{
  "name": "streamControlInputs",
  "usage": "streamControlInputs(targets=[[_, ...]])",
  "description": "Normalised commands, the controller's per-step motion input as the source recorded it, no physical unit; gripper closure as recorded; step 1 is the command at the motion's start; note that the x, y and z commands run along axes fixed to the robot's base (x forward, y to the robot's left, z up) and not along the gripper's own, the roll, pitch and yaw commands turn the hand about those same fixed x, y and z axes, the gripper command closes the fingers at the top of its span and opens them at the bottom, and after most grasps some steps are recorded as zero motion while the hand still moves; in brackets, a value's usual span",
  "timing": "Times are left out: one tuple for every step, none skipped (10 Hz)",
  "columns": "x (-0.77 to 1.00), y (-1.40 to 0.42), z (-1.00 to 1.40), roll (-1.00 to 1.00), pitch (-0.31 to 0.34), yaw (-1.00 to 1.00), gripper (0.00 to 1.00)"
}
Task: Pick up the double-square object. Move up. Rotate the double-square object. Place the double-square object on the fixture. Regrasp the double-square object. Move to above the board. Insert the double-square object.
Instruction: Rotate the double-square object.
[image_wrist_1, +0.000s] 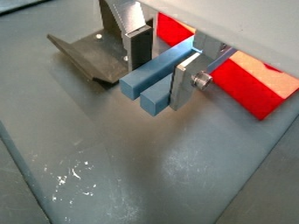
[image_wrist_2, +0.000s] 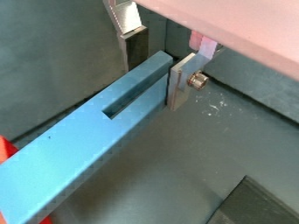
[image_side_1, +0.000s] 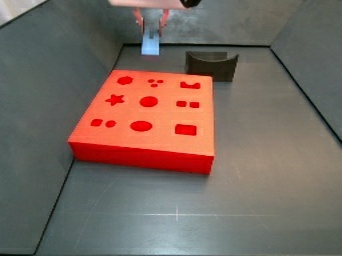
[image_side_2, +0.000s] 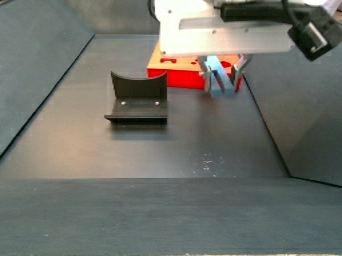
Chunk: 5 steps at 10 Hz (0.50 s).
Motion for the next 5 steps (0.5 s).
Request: streamControlInputs(targets=[[0.01,0.00,-1.00,0.00,-0.015,0.04,1.00],[0.02,0.00,-1.00,-0.02,-0.020,0.03,1.00],[0.03,0.00,-1.00,-0.03,-0.024,0.03,1.00],[0.04,0.00,-0.94,-0.05,-0.025,0.02,1.00],[0.04,0.00,-0.80,-0.07,-0.023,0.02,1.00]])
